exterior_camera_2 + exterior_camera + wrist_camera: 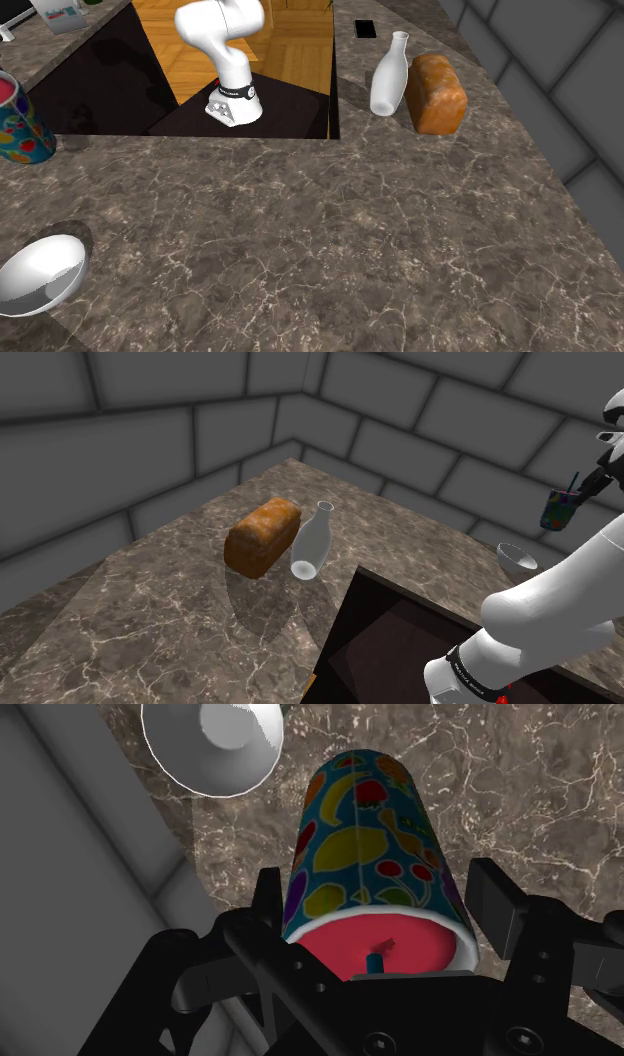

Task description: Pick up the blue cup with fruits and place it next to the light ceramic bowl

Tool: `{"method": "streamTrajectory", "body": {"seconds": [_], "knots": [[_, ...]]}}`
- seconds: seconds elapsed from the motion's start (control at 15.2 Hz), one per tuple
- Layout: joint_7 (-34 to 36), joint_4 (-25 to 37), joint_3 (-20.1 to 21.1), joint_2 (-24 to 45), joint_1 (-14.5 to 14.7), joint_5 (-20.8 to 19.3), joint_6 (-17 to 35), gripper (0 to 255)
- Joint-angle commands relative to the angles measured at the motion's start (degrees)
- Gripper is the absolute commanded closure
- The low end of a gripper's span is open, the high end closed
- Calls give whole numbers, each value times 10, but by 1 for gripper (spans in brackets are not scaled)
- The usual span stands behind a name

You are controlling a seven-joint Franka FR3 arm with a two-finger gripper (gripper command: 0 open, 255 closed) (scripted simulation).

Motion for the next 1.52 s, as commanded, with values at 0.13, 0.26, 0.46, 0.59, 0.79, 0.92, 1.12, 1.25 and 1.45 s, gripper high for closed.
{"method": "streamTrajectory", "body": {"seconds": [0.13,0.26,0.46,0.59,0.79,0.92,1.12,1.25,1.45], "knots": [[-77,34,-33,44,-43,38,-8,255],[-111,46,-45,67,-67,58,-6,255],[-108,15,-43,59,-63,51,19,255],[-106,-4,-42,54,-60,48,36,255],[-104,-32,-41,49,-56,44,60,255],[-104,-49,-40,47,-55,43,76,255],[-104,-73,-40,46,-53,42,100,255],[-104,-89,-39,46,-53,42,115,255],[-106,-111,-39,47,-52,44,138,255]]}}
